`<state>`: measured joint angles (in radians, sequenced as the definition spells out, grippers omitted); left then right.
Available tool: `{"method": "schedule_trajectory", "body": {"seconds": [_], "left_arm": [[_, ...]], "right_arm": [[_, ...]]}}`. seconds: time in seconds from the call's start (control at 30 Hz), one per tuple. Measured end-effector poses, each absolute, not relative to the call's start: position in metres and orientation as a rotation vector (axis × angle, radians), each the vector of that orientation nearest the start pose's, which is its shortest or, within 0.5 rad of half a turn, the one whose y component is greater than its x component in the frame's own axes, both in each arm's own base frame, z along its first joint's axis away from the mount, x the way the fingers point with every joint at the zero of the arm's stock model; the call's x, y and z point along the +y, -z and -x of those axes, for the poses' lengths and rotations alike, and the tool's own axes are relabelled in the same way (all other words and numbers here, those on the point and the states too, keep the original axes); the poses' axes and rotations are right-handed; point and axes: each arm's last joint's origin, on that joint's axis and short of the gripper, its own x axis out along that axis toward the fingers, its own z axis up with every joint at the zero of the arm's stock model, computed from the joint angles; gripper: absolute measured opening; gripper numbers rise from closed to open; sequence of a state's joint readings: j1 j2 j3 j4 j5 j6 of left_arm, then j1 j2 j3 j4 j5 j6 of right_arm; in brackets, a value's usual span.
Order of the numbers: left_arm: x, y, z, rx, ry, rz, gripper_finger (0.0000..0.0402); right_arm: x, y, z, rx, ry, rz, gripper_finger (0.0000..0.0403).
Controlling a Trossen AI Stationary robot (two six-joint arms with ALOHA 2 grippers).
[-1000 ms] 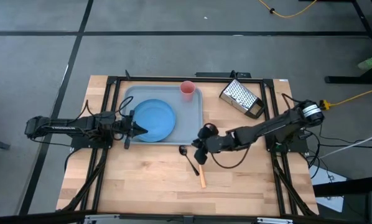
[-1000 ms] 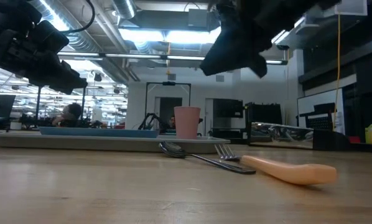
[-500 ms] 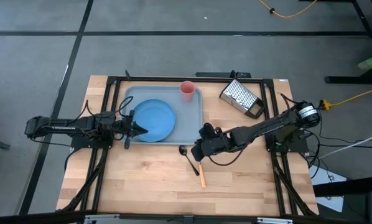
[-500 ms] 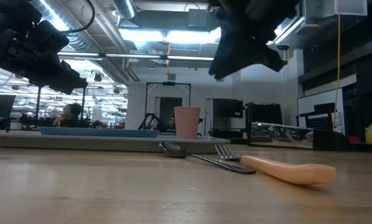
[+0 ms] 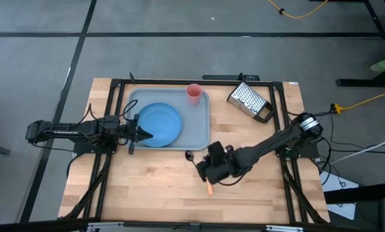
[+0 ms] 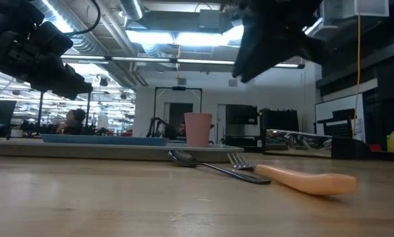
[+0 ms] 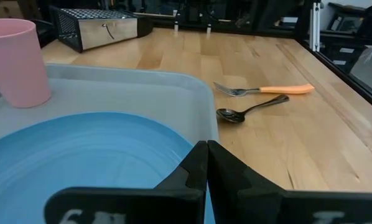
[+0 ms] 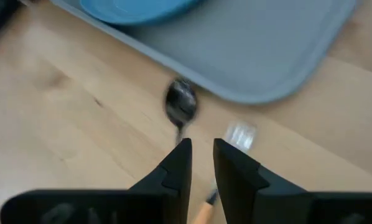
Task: Pick and place plate/cup/fork/spoon on tray
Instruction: Put the orange fork to the right of the plate on the serving tray
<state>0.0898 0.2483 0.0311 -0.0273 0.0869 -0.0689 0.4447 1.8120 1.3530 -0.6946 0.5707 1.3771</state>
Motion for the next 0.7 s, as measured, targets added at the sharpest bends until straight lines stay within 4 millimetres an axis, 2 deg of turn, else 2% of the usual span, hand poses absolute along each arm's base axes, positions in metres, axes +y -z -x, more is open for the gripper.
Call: {"method": "schedule_trajectory", "body": {"seconds": [0.2,0.47,0.7], "left_arm": [[0.007,-0.151,-0.110,0.242,-0.011,0.090,0.0000],[0.007,-0.151,-0.110,0.243,-0.011,0.090,0.0000],[0.007,-0.151,-0.110,0.244,-0.011,0.090,0.0000]], "right_arm": [[0.150,-0.204,-0.348,0.802,0.808,-0.633,0.0072],[0.136,-0.185,-0.360,0.930,0.856,-0.833,0.0072],[0.136,-0.163,-0.368,0.977,0.880,-0.861,0.0072]]}}
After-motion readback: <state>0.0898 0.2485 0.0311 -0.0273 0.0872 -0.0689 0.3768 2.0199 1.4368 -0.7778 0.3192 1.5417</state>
